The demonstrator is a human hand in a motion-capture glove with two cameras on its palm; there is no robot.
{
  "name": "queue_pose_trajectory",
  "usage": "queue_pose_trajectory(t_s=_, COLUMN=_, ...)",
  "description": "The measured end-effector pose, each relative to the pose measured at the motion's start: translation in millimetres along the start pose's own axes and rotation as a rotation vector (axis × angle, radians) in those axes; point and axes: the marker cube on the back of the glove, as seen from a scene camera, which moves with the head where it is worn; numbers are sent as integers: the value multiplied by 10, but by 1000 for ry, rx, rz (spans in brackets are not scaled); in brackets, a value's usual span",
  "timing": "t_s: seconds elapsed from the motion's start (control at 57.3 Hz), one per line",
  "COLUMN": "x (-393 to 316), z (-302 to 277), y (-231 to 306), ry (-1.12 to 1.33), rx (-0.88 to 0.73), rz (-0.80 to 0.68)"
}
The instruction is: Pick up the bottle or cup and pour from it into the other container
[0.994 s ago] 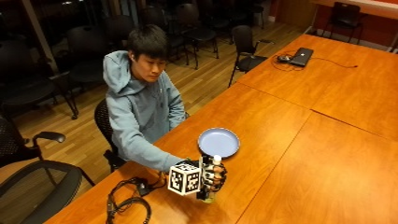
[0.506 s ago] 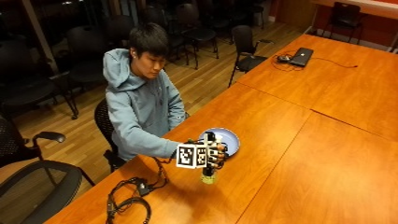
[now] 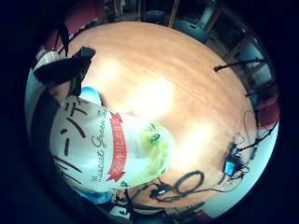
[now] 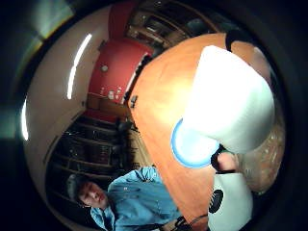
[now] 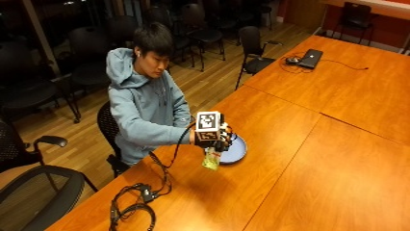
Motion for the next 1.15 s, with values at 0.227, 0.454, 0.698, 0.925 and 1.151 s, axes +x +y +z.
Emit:
queue_pose_trajectory(t_s=0.227, x=-362, z=62, y=-145, ry=327, rx=-106, rz=-15)
queue_pose_trajectory(t_s=0.454, x=-765, z=393, y=-247, ry=683, rx=-275, rz=-69)
queue_pose_trajectory(t_s=0.698, x=-1114, z=794, y=-303, ry=961, rx=-398, rz=-119)
queue_pose_trajectory(t_s=0.925, x=-1219, z=1020, y=-346, ry=1056, rx=-444, rz=-123)
queue_pose_trajectory(t_s=1.151, x=-1147, z=935, y=-344, ry=1027, rx=-456, rz=-145)
